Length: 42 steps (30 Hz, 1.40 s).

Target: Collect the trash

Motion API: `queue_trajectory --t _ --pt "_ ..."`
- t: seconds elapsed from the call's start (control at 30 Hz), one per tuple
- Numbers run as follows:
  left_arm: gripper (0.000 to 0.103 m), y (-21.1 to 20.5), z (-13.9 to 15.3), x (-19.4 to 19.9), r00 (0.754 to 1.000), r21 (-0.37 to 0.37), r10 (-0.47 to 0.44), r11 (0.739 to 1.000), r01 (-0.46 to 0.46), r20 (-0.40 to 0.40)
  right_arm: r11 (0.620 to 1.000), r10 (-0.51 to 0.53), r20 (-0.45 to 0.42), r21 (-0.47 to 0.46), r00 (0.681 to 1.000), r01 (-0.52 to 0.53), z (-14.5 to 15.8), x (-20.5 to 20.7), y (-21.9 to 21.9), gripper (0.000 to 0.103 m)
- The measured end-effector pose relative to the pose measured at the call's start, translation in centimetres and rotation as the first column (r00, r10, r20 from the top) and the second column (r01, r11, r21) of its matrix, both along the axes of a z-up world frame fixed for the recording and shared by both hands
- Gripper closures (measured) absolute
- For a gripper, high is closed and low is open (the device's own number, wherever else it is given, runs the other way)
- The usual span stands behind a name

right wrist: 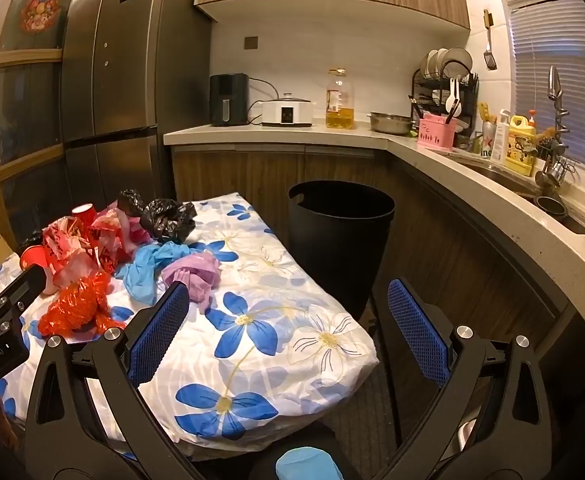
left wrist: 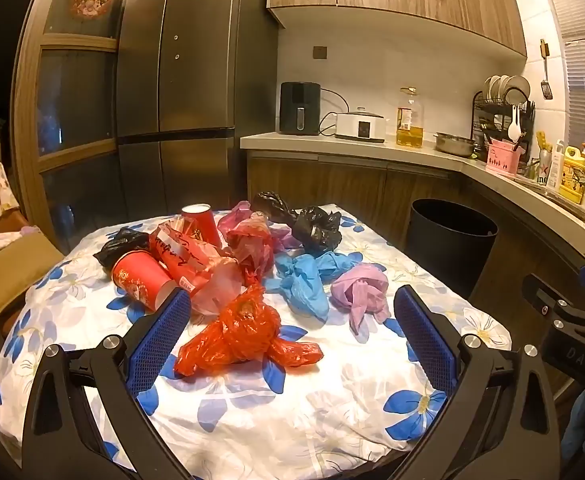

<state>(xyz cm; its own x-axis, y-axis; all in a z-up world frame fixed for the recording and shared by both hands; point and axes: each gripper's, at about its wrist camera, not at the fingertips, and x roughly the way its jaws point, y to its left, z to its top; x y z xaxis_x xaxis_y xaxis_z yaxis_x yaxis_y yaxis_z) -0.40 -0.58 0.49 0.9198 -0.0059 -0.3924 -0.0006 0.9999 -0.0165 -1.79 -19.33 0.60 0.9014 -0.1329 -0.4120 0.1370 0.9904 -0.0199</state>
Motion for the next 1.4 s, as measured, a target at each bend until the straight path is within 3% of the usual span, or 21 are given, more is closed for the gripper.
queue_trajectory --t 1.4 --pt "0.005 -0.3 -0.12 0.18 1.0 -0.005 -0.004 1.0 0.004 -0.005 1.0 -0.002 0.004 0.002 1.0 0.002 0.33 0.05 -0.04 0.005"
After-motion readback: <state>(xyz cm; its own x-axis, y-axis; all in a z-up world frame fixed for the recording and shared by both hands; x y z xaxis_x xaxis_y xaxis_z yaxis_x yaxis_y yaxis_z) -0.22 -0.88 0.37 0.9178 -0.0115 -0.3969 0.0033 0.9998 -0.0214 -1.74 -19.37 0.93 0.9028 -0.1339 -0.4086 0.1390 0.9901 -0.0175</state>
